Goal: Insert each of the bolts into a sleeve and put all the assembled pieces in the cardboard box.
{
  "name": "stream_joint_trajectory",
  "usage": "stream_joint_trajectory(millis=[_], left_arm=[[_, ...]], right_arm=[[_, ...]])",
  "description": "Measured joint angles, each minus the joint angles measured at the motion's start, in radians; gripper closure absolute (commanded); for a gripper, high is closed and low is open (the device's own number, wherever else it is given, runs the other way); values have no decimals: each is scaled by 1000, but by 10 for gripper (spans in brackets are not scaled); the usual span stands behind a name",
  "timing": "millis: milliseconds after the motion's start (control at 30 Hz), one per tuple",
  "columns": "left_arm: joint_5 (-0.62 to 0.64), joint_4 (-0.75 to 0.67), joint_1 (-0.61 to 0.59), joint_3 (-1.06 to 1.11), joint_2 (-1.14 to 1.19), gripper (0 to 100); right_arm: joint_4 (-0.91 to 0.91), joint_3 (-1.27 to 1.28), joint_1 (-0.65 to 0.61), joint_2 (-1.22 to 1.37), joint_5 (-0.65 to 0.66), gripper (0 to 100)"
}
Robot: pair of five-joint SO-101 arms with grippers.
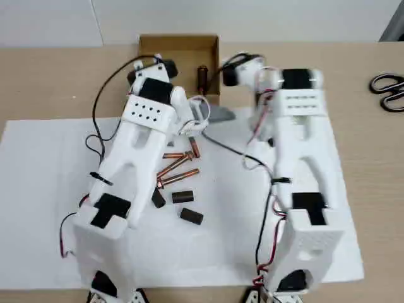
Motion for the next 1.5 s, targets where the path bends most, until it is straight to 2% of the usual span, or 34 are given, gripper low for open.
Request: stream_joint_trajectory(millis=[133,333,567,800,1067,1233,1367,1500], left_arm=[[0,2,2,-104,75,458],[-2,0,9,-206,187,613],[-15,0,18,-348,198,620],[-23,8,51,-485,89,620],[-21,8,98,-489,-114,620],[-18,8,100,-489,-143,620],[-20,11,52,-405,-140,620],[-18,9,-51,-216,-49,621]], right_arm=[[5,2,74,-38,2,995],[6,3,117,-44,12,995],[6,5,149,-64,43,995],[5,11,196,-95,43,995],[5,11,233,-40,43,993],[5,11,233,18,43,991],[3,11,238,23,43,991],[-9,11,281,23,43,991]])
